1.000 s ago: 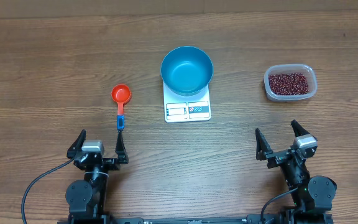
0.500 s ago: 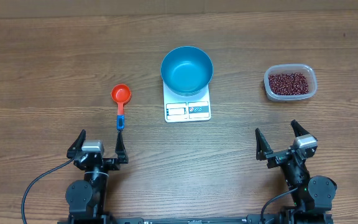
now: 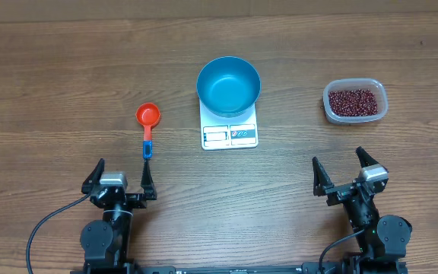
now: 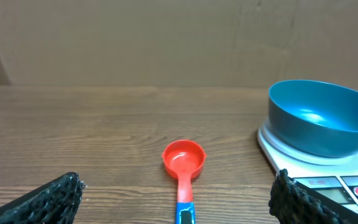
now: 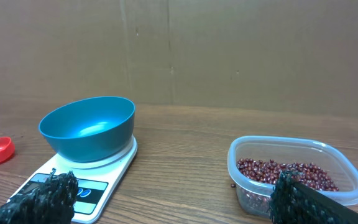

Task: Scoop item into bowl and weigh 150g on scale

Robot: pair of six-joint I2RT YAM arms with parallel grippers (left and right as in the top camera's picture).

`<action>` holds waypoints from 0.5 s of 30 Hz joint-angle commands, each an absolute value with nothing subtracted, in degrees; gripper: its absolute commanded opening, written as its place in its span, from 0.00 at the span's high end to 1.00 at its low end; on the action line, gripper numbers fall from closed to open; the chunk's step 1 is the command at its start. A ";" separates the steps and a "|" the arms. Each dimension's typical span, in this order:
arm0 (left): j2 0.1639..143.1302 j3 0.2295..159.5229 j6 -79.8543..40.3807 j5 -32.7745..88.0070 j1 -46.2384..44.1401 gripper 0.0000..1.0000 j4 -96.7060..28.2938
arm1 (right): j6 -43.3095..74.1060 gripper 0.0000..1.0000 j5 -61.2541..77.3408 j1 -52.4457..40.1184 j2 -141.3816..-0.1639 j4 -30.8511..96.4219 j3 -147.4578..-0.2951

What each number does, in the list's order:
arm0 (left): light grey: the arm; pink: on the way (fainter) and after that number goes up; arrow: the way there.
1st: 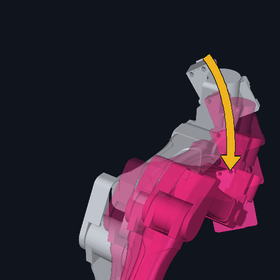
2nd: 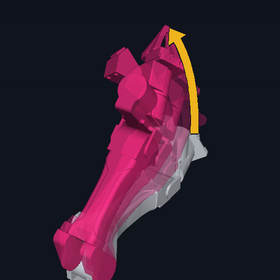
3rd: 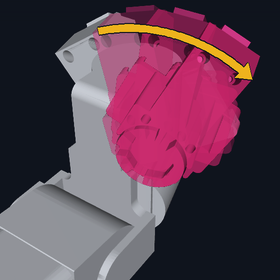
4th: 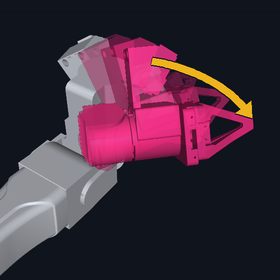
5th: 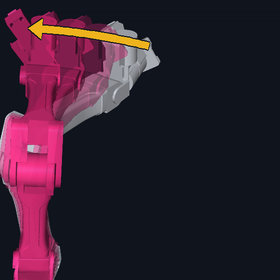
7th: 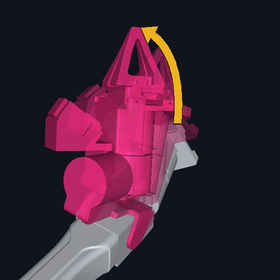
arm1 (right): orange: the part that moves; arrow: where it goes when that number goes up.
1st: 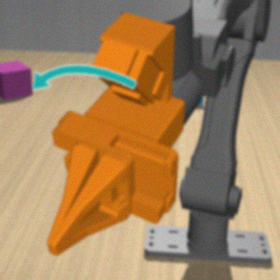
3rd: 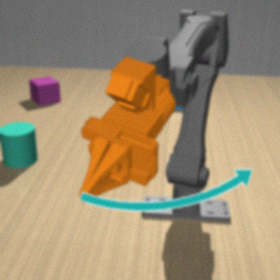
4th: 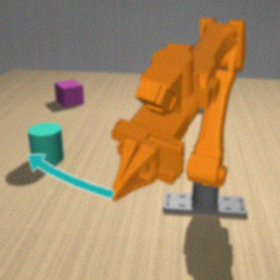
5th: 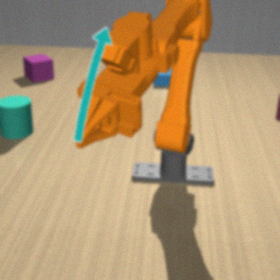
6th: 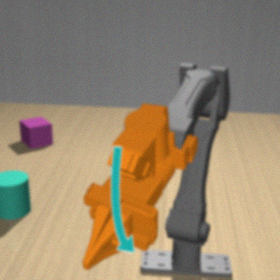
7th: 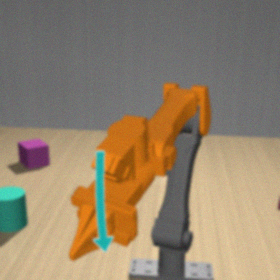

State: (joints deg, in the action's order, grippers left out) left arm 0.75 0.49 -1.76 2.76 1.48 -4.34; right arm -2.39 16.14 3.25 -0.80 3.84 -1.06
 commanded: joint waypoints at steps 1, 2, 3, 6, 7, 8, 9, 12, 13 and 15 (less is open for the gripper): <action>0.25 1.26 -2.83 7.40 1.19 0.01 -5.50 | -3.29 0.00 16.60 3.11 -0.16 3.33 -0.45; 0.25 1.72 -2.85 7.84 1.19 0.00 -6.26 | -3.29 0.00 16.60 3.11 -0.16 3.33 -0.45; 0.25 2.63 -3.01 7.97 1.19 0.01 -7.95 | -3.29 0.00 16.60 3.11 -0.16 3.33 -0.45; 0.25 5.41 -2.74 7.64 1.19 0.01 -12.03 | -3.29 0.00 16.60 3.11 -0.16 3.33 -0.45; 0.25 6.57 -2.63 7.29 1.19 0.00 -13.52 | -3.29 0.00 16.60 3.11 -0.16 3.33 -0.45; 0.27 7.97 -1.91 6.98 1.19 0.00 -15.20 | -3.29 0.00 16.60 3.11 -0.16 3.33 -0.45; 0.27 9.15 -1.06 6.87 1.19 0.01 -16.47 | -3.29 0.00 16.60 3.11 -0.16 3.33 -0.45; 0.36 12.43 -0.12 5.39 1.19 0.00 -19.59 | -3.29 0.00 16.60 3.11 -0.16 3.33 -0.45; 0.43 13.26 -0.12 4.78 1.19 0.00 -20.38 | -3.29 0.00 16.60 3.11 -0.16 3.33 -0.45; 0.82 14.61 -0.16 4.43 1.19 0.01 -21.69 | -3.29 0.00 16.60 3.11 -0.16 3.36 -0.45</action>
